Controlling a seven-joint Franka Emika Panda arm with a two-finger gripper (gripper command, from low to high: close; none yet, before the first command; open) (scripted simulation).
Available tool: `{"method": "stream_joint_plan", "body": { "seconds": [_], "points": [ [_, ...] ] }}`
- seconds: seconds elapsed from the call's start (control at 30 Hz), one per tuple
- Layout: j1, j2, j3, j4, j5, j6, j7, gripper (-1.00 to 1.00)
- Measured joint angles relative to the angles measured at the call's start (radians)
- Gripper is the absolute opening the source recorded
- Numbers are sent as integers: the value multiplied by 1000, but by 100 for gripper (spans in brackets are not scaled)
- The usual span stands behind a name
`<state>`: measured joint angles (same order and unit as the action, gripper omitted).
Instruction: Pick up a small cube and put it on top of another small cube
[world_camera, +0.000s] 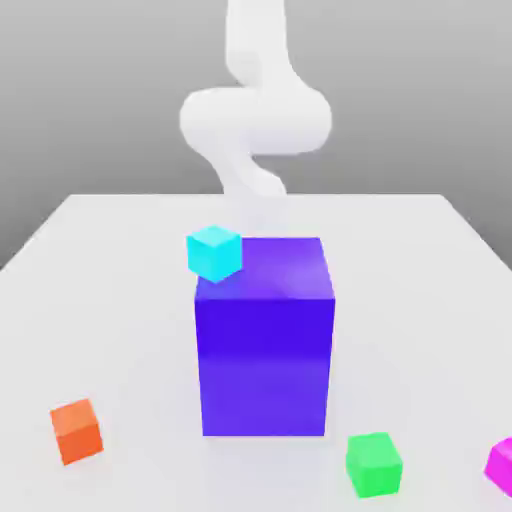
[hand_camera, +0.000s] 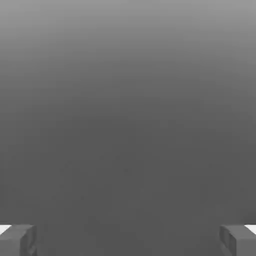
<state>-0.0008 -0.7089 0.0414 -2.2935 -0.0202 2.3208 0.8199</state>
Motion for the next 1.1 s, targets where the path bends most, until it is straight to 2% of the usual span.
{"method": "stream_joint_plan", "body": {
  "seconds": [0.57, 0.8, 1.03, 1.1],
  "points": [
    [46, 622, 256, 45, -197, 142, 178, 0],
    [135, 874, 284, 62, -267, 201, 244, 0],
    [215, 1111, 324, 77, -282, 271, 271, 0],
    [240, 1183, 304, 91, -310, 313, 293, 0]
  ]
}}
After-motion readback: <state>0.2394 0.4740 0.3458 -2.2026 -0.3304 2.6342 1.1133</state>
